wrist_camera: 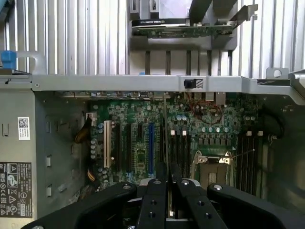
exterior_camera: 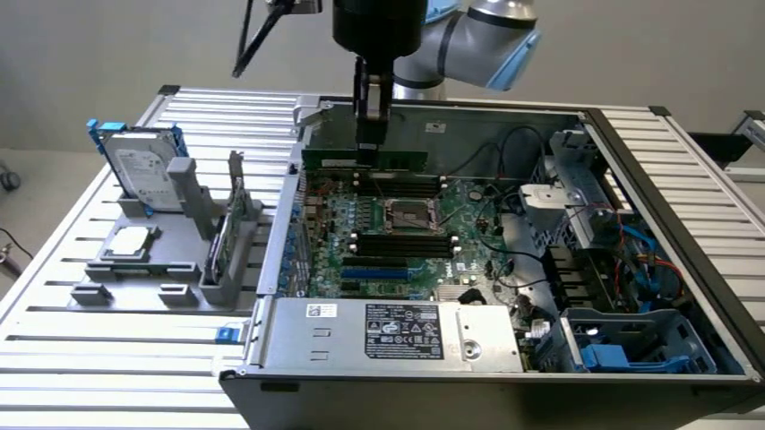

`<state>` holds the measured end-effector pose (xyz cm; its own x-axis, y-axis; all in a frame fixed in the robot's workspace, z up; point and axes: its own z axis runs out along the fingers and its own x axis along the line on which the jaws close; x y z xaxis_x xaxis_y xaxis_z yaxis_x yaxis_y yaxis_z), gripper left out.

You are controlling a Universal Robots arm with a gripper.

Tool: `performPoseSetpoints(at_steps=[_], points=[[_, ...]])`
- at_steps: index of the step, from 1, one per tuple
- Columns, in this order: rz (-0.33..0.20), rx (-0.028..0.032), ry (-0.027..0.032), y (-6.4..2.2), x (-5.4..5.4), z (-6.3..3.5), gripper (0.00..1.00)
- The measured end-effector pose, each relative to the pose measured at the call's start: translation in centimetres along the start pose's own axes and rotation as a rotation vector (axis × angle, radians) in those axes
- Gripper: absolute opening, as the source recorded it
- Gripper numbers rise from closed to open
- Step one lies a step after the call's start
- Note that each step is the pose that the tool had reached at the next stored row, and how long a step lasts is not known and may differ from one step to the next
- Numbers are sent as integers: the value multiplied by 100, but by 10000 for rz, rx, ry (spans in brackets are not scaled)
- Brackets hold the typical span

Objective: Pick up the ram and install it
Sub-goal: 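Insert the ram into the slot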

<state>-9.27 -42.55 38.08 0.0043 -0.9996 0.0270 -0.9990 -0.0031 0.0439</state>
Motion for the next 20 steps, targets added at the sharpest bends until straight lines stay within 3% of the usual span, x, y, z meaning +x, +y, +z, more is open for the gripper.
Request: performPoseSetpoints(at_steps=[6, 14, 20], points=[[45, -4, -3, -237, -20, 100, 14], [75, -9, -34, -333, -108, 238, 14], [84, -8, -160, -392, -162, 341, 14]])
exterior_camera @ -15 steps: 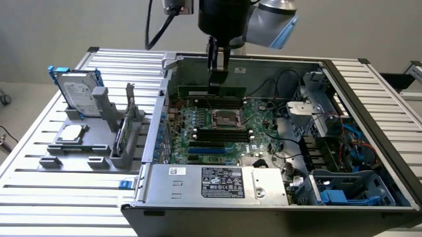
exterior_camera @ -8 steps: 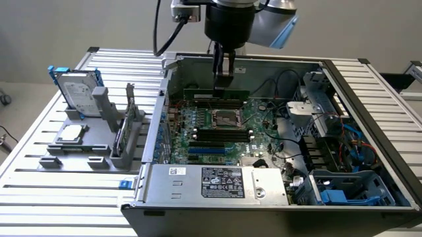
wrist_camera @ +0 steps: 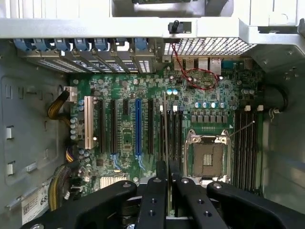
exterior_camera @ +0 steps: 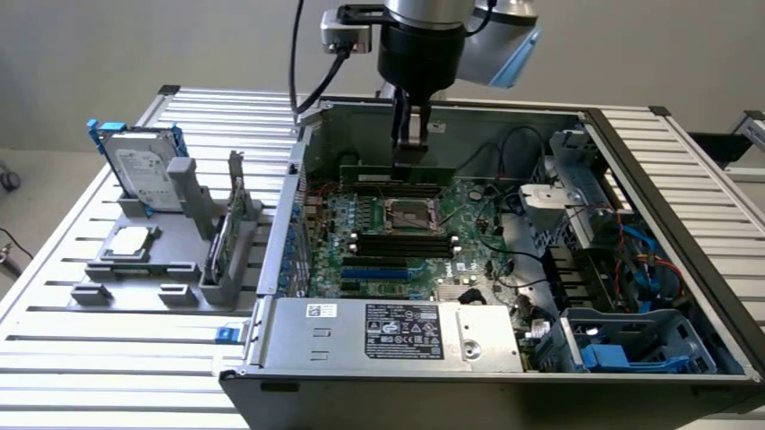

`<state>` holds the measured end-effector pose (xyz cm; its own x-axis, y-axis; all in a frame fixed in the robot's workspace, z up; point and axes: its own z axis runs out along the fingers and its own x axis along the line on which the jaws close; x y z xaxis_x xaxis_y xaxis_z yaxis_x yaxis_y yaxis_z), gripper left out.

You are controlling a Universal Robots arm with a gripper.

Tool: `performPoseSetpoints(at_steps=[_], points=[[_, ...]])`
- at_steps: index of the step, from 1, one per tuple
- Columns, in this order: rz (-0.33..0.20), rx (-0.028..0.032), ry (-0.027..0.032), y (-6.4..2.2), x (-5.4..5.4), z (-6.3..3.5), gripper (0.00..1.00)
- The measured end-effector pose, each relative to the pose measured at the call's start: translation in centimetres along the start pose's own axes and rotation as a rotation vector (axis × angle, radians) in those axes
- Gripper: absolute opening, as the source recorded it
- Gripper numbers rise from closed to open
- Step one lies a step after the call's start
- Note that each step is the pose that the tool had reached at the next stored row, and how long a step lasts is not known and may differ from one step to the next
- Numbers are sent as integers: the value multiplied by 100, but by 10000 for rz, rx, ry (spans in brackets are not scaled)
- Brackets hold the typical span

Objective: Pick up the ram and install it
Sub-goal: 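Insert the ram into the slot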

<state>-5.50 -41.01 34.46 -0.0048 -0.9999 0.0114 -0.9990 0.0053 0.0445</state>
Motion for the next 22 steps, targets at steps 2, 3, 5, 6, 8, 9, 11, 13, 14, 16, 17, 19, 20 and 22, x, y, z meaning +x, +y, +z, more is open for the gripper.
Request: performPoseSetpoints(at_steps=[2, 3, 5, 6, 8, 9, 11, 13, 14, 16, 17, 19, 20, 22], points=[[7, -2, -49, -26, -12, 31, 14], [14, -2, -74, -43, -15, 47, 14], [42, -2, -127, -85, -18, 79, 14], [60, -2, -154, -107, -18, 94, 14], [108, -3, -211, -153, -19, 124, 14], [132, -3, -239, -175, -20, 138, 14], [216, -3, -280, -203, -20, 162, 14], [345, -4, -307, -221, -20, 185, 14], [420, -3, -319, -229, -21, 196, 14], [509, -5, -327, -241, -28, 212, 14], [514, -5, -329, -244, -41, 214, 14], [514, -33, -316, -248, -41, 213, 14], [515, -33, -316, -248, -41, 213, 14], [517, -33, -315, -248, -41, 213, 14]])
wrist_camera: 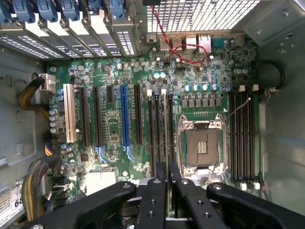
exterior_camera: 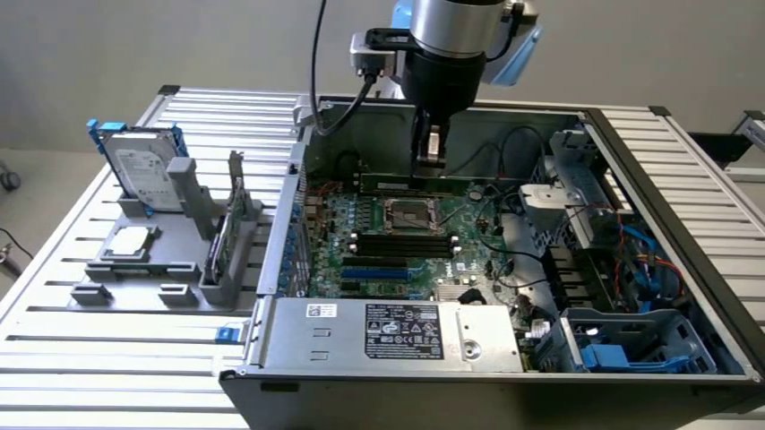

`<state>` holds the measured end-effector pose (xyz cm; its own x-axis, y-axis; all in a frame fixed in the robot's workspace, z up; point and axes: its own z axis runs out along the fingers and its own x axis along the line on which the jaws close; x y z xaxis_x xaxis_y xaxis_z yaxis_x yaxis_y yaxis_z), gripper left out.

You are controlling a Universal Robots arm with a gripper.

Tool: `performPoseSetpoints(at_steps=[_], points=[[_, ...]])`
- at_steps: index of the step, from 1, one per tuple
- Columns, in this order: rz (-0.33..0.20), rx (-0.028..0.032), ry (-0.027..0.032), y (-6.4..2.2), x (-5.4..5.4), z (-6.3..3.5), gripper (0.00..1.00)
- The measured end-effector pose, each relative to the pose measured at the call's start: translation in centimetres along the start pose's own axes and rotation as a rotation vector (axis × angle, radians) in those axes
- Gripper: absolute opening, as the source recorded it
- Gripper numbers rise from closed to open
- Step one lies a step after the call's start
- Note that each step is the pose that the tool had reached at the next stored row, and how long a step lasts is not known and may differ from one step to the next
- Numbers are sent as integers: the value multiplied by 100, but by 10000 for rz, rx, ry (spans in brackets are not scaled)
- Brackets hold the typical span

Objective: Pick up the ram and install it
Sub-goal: 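Insert the ram into the slot, then press down the ram until it locks into place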

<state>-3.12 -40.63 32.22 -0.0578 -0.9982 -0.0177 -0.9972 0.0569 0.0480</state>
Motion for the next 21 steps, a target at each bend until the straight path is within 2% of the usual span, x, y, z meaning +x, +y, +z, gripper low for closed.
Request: performPoseSetpoints(at_steps=[15, 21], points=[[11, 1, -2, -1, -1, 6, 14], [11, 0, 1, 2, 35, 107, 14]])
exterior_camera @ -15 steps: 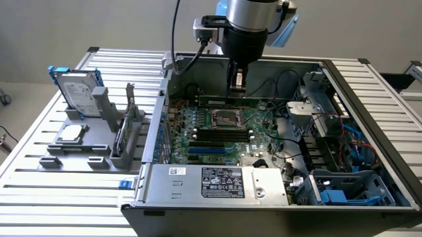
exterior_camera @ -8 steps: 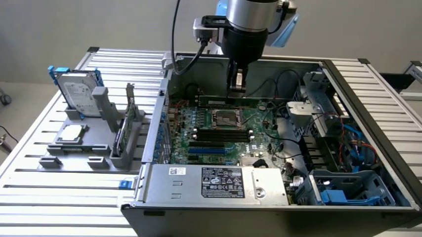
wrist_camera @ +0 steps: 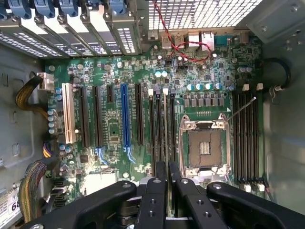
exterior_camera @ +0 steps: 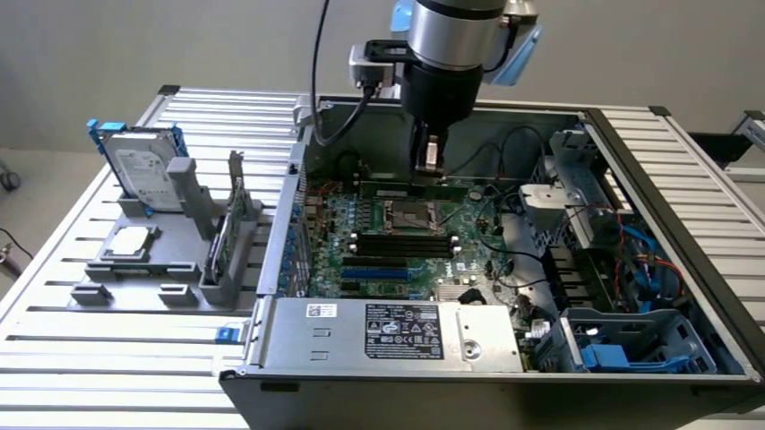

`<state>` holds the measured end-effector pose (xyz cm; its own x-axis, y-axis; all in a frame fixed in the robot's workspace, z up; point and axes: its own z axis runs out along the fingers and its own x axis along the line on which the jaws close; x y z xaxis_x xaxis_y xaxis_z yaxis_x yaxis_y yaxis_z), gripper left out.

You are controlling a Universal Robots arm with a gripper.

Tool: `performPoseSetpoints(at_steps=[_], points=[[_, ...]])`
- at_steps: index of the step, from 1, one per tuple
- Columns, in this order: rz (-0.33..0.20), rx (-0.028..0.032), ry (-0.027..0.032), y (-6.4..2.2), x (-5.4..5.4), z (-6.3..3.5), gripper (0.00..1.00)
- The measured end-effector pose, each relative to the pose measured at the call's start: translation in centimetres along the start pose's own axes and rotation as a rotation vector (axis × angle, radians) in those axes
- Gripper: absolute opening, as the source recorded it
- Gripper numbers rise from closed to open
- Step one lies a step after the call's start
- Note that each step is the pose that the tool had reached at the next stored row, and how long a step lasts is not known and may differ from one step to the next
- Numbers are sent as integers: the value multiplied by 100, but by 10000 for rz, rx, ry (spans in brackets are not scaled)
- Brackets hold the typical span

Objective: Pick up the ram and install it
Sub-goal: 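Press down the ram until it locks into place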

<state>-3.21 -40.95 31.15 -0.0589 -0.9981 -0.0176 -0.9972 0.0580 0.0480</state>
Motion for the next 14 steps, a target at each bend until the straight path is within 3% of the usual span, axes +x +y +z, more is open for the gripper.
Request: performPoseSetpoints(at_steps=[14], points=[[-180, 70, 3, 21, 58, 238, 14]])
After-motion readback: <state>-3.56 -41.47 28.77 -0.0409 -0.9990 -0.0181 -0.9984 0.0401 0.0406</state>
